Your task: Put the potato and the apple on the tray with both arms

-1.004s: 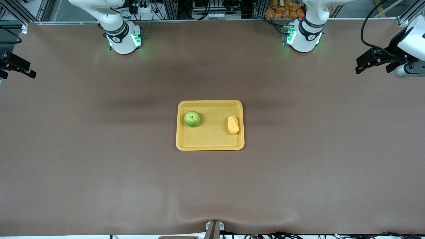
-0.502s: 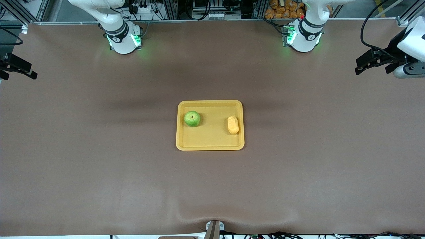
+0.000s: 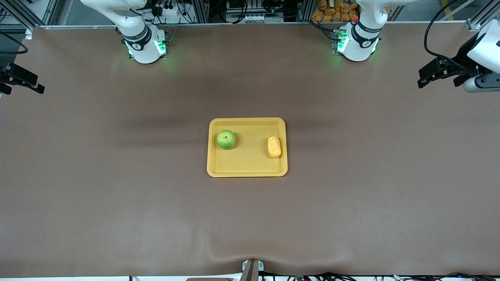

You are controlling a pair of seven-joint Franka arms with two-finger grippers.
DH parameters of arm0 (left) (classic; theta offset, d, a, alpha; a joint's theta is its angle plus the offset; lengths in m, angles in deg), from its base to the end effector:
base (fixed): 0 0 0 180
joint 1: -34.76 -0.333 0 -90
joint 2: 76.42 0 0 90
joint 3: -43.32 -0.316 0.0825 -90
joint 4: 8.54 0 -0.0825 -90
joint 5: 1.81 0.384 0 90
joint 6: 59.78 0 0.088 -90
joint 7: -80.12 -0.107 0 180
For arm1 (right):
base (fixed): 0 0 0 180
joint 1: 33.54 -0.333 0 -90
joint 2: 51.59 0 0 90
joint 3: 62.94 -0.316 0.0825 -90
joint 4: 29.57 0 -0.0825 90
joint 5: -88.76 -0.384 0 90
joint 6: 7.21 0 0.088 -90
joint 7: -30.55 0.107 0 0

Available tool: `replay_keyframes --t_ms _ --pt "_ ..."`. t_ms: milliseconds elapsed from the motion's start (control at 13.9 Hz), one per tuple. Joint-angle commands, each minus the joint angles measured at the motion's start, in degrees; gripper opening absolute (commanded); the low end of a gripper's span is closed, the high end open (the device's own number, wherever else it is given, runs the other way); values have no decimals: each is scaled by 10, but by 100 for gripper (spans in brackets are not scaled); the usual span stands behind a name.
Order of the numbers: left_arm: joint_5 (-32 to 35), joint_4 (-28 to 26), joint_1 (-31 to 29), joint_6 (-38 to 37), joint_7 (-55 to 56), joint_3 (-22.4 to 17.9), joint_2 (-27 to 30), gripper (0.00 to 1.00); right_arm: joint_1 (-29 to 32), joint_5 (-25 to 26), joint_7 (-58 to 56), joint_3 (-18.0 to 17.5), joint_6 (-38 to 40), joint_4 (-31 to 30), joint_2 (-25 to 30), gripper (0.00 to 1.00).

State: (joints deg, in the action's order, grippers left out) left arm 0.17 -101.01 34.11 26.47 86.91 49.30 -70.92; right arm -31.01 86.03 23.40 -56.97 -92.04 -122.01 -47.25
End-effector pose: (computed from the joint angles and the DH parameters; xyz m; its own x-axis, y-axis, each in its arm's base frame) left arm 0.5156 -0.0471 0.6499 0.9996 0.0282 -0.0077 0.0279 -0.9986 -0.0457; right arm 0.5160 -0.0739 0.6376 0.9986 -0.0185 -0.0500 -0.0216 -0.9978 -0.0622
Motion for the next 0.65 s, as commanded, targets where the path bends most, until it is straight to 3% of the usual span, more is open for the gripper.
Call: replay_keyframes --t_ms 0,574 --pt "-2 14 -5 -7 7 5 -7 100 -9 2 11 6 4 17 -8 100" --pt "-2 14 -5 -7 6 5 -14 100 -9 2 10 6 6 21 -12 100"
